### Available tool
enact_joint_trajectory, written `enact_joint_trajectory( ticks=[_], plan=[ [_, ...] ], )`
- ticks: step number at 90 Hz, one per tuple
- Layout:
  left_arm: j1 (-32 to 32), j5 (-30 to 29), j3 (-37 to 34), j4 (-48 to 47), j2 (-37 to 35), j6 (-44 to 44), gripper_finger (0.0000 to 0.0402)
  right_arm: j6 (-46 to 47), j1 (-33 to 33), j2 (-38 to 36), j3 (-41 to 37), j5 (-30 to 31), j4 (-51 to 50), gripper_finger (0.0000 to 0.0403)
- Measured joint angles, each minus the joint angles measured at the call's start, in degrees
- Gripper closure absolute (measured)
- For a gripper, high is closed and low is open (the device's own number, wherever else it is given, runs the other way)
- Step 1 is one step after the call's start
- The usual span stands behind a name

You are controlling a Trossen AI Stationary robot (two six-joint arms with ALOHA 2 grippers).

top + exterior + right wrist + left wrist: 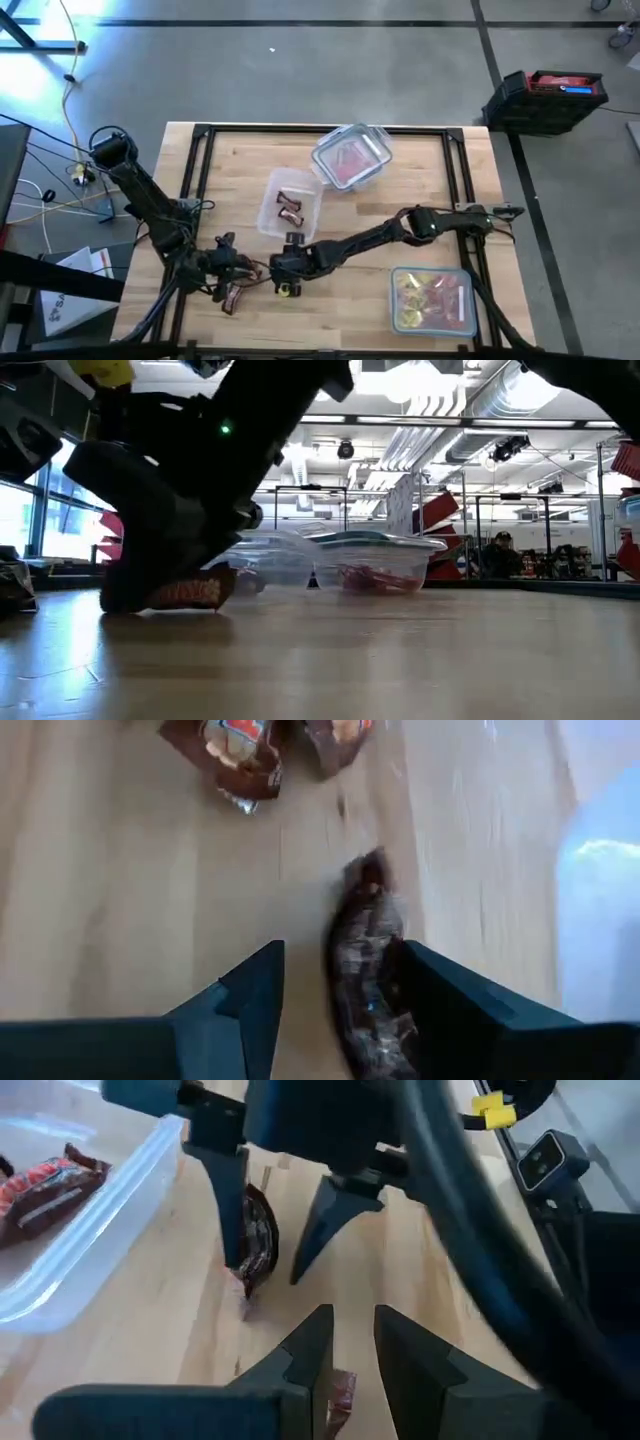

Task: Sort candy
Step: Put the brown chocolate bar into the transparent bin

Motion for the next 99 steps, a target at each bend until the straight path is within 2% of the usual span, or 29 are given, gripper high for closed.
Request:
enact_joint_trajectory(
  ticks=[18, 27, 36, 54, 62, 69, 85, 99],
  plan=[
    [1.0, -0.2, 0.0, 0.0, 0.0, 2.3, 0.0342, 3.1, 0.9, 0.0, -0.4, -0.2, -0.2, 0.0232],
    [1.6, -0.2, 0.0, 0.0, 0.0, 2.3, 0.0342, 5.0, 1.5, 0.0, -0.4, -0.3, -0.3, 0.0249],
    [1.9, 0.0, 0.0, 0.0, 0.0, 2.3, 0.0342, 6.6, 2.0, 0.1, -0.2, -0.4, -0.5, 0.0286],
    [1.9, 1.2, 0.0, 0.0, -0.1, 2.3, 0.0342, 5.6, 2.6, 0.5, 4.1, -3.0, -2.9, 0.0388],
    [1.9, 1.2, 0.0, 0.0, -0.1, 2.3, 0.0342, 3.4, 2.6, 0.5, 8.1, -2.9, -4.9, 0.0387],
    [1.9, 1.3, 0.0, 0.0, -0.1, 2.3, 0.0342, 0.3, 2.1, 0.5, 12.4, -0.3, -9.8, 0.0387],
    [1.9, 1.4, 0.0, 0.1, -0.1, 2.3, 0.0342, -7.5, -0.9, -3.2, 10.6, 8.9, -10.3, 0.0395],
    [1.9, 1.5, 0.0, 0.1, -0.2, 2.3, 0.0342, -14.5, -4.8, -3.1, 11.0, 10.0, -9.9, 0.0392]
  ],
)
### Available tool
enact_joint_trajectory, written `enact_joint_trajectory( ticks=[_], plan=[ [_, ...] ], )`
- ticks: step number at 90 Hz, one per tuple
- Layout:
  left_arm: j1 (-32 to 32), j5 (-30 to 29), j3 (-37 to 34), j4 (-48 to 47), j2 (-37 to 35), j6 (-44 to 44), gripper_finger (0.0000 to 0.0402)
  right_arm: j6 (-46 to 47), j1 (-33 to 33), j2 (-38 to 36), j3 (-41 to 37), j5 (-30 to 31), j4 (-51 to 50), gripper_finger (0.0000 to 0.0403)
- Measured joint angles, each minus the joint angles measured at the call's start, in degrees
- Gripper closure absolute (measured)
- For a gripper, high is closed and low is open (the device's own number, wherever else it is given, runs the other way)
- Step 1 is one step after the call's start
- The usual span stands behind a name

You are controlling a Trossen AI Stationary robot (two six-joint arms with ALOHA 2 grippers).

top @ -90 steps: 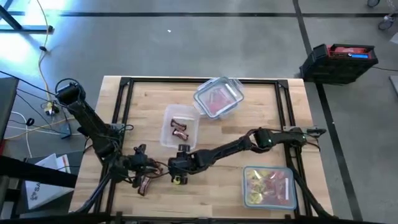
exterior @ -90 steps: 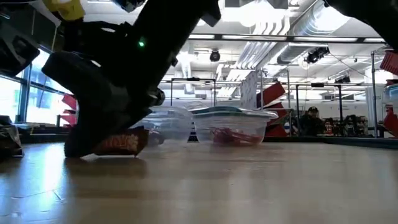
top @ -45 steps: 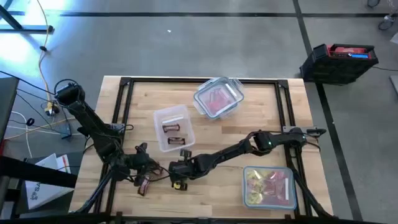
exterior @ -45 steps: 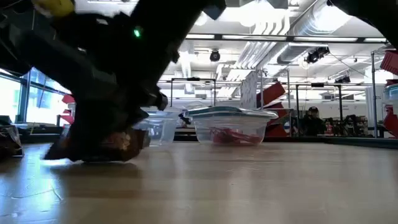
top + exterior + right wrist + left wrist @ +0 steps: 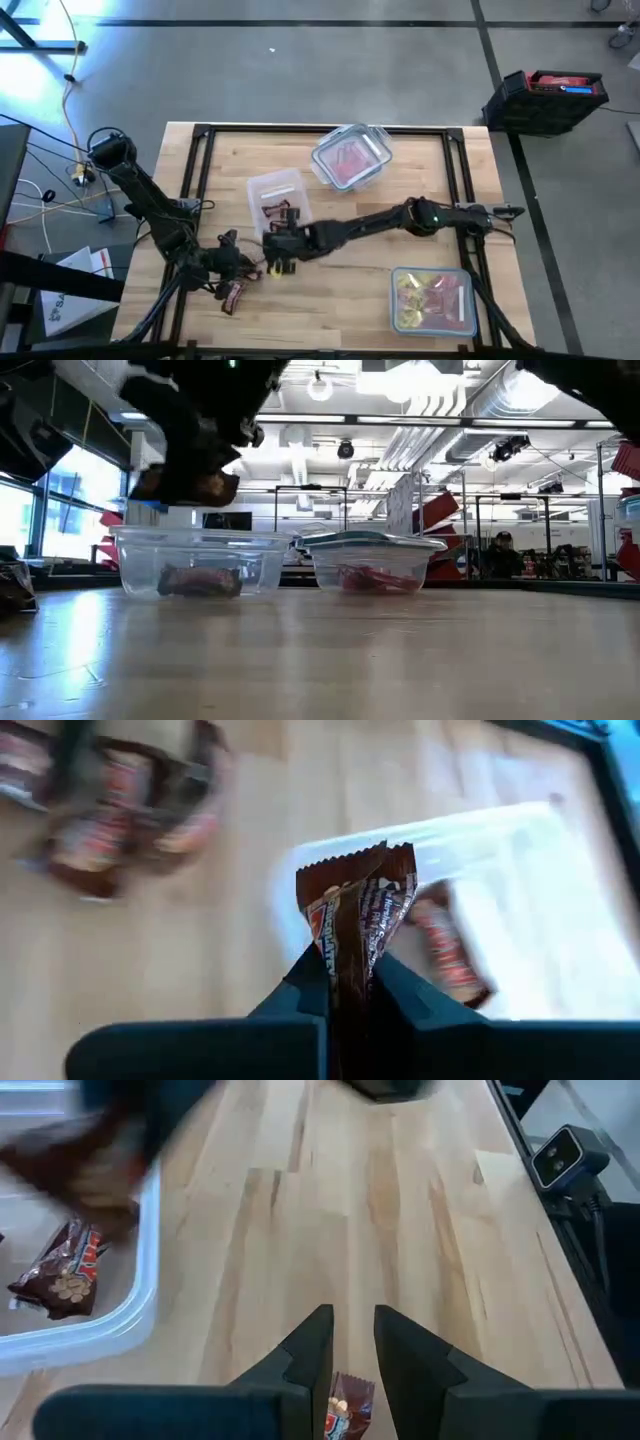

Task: Sort candy
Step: Put the brown chocolate bar into the transparent bin

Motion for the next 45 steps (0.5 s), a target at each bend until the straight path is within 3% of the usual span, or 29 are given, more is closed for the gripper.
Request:
enact_joint_trajectory(
  ticks=[11, 22, 45],
  plan=[
    [0.0, 0.1, 0.0, -0.1, -0.1, 0.0, 0.0342, -3.0, -3.0, 0.5, -1.8, -0.8, 2.1, 0.0386],
    [0.0, 0.6, 0.0, -0.1, -0.1, 0.0, 0.0342, -4.1, -5.9, 0.7, -4.9, -5.8, 5.3, 0.0385],
    [0.0, 2.3, 0.0, -0.1, -0.1, 0.0, 0.0342, -0.1, -9.4, 0.7, -9.5, -10.9, 8.7, 0.0379]
  ],
)
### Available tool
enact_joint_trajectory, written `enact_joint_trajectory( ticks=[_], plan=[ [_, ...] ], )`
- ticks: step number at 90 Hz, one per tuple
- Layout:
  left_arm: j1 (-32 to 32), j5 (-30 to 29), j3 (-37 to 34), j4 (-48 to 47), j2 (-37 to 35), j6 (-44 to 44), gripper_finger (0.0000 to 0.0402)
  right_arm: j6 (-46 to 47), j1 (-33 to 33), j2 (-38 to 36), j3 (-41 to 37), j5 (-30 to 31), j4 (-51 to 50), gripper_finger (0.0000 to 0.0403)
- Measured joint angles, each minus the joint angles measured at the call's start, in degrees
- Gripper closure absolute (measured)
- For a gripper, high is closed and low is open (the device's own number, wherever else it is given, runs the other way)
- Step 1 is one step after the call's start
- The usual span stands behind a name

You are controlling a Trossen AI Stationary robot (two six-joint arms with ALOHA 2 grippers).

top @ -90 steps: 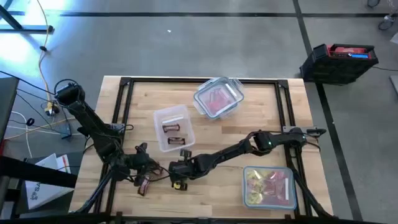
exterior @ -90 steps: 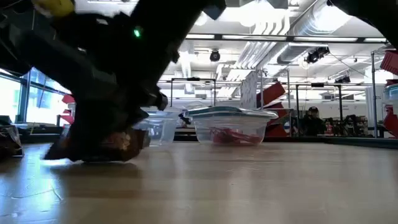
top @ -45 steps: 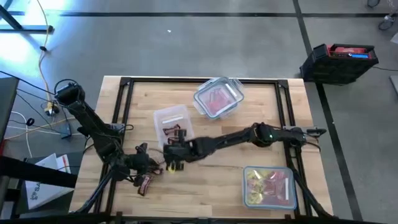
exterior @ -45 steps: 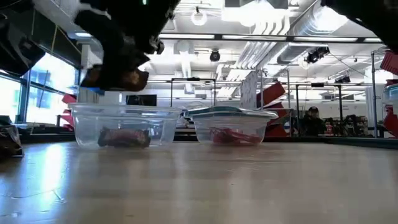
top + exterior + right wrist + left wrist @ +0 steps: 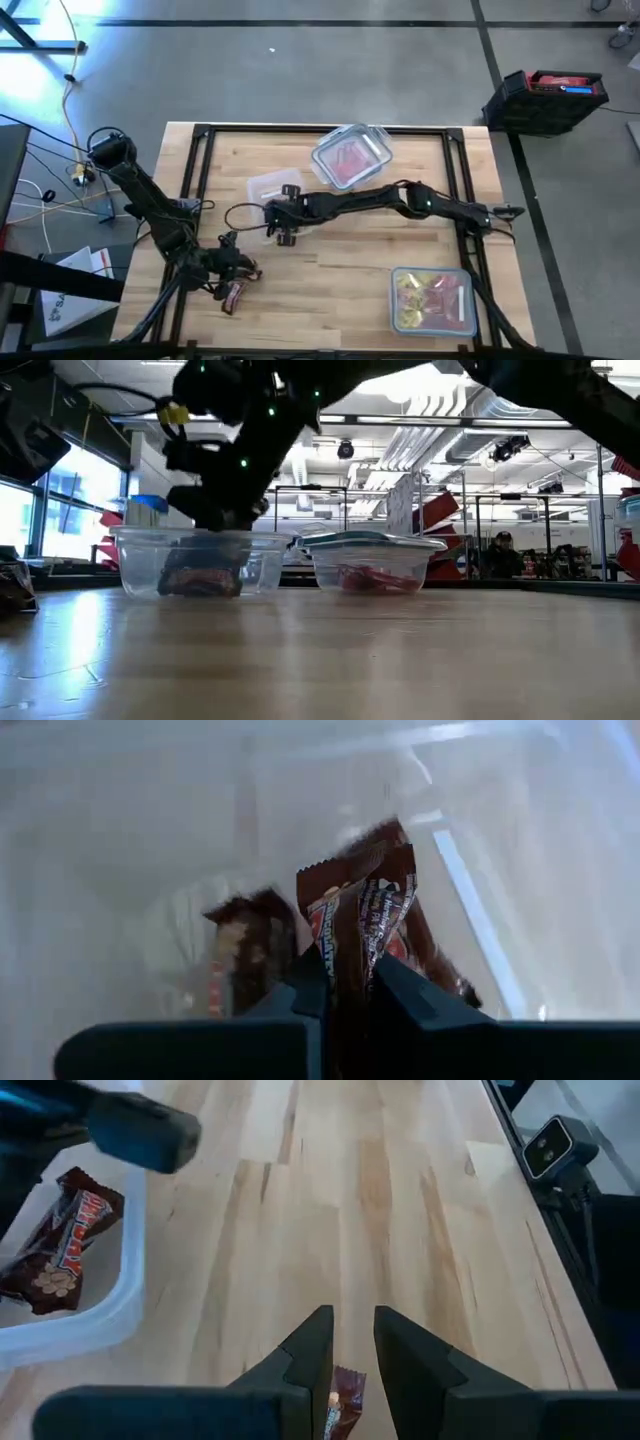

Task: Sort candy
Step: Put the brown chocolate bar into the transparent bin

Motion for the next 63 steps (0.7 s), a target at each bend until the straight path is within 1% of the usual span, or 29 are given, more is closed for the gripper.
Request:
enact_joint_trajectory(
  ticks=[7, 16, 28, 35, 44, 56, 63],
  plan=[
    [0.0, 0.2, 0.0, 0.0, 0.0, 0.0, 0.0342, 0.8, -0.7, 0.0, -0.8, -2.3, 0.7, 0.0367],
    [0.0, 0.2, 0.0, 0.0, 0.0, 0.0, 0.0342, 1.4, -1.1, 0.0, -1.6, -4.5, 1.3, 0.0337],
    [0.0, 1.0, 0.0, 0.0, 0.0, -1.0, 0.0342, 2.2, -1.1, -0.1, -1.2, -3.3, 0.8, 0.0288],
    [0.0, 1.9, 0.0, -0.1, 0.0, -1.0, 0.0342, 3.1, -0.7, -0.4, 0.2, -3.2, -1.0, 0.0269],
    [0.0, 1.8, 0.0, -0.7, 0.0, -0.1, 0.0342, 3.8, 1.0, -1.0, 4.2, -1.4, -3.9, 0.0259],
    [0.0, 2.2, 0.0, -3.9, 0.0, -1.3, 0.0342, 2.9, 5.4, -1.3, 10.8, 0.8, -10.6, 0.026],
    [0.0, 2.6, 0.0, -8.9, 0.0, -5.0, 0.0341, 4.7, 8.4, -2.6, 10.0, 2.2, -11.3, 0.0262]
  ],
)
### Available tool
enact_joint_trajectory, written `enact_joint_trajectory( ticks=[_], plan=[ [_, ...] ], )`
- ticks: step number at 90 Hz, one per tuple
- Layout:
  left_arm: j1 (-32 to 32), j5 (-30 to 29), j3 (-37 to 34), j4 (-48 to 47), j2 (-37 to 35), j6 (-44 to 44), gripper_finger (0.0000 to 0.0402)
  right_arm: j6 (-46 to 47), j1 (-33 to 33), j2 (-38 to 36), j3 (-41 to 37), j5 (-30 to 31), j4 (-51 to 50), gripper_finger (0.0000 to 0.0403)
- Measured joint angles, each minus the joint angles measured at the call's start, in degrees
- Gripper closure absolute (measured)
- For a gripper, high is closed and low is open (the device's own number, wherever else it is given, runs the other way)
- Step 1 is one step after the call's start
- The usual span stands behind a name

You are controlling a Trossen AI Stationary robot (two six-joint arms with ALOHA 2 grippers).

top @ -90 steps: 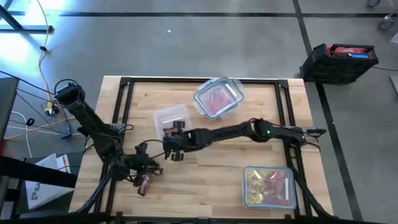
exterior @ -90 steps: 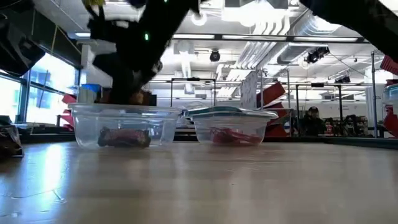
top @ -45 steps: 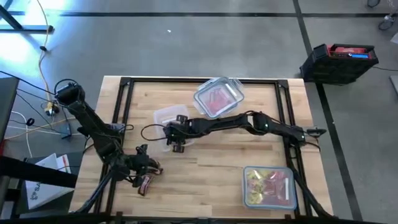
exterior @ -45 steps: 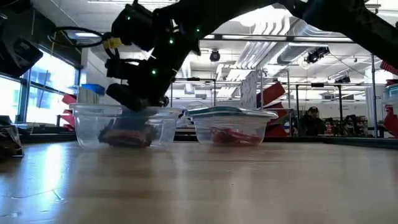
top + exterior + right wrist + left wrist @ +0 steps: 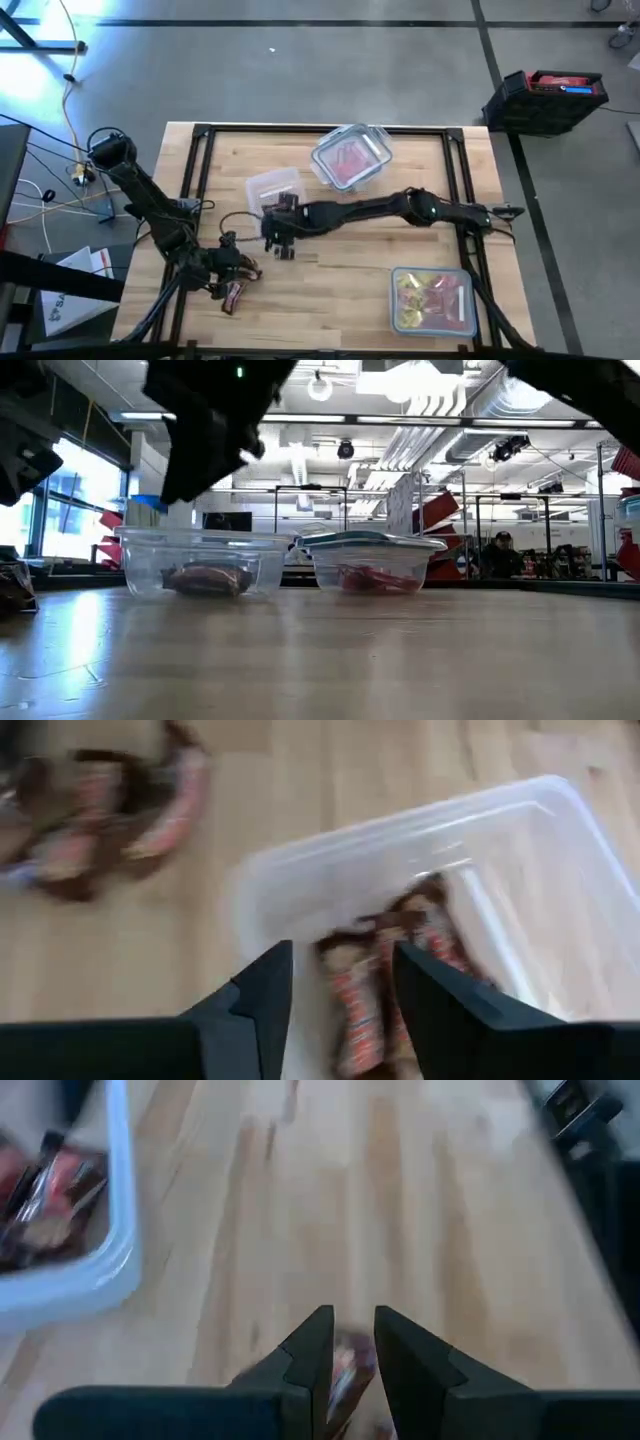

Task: Sort candy
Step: Put the brown chocolate bar into the transparent bin

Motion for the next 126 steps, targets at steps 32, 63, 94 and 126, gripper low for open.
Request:
enact_joint_trajectory(
  ticks=[32, 63, 94, 126],
  plan=[
    [0.0, 7.0, 0.0, -12.5, 0.0, -8.3, 0.0341, 7.4, 13.1, 0.0, -0.7, 10.3, 3.5, 0.0263],
    [1.8, 4.9, 0.0, -11.6, 0.0, -5.3, 0.034, 9.9, 15.9, 0.0, -0.7, 14.4, 2.7, 0.0263],
    [5.0, 4.9, 0.0, -11.1, -0.2, -6.1, 0.0341, 11.8, 15.9, 0.1, -0.7, 14.0, 1.1, 0.0263],
    [7.2, 12.5, 4.7, -14.3, -0.2, 1.7, 0.0386, 13.1, 16.1, 0.1, -0.7, 13.9, -0.4, 0.0263]
  ],
)
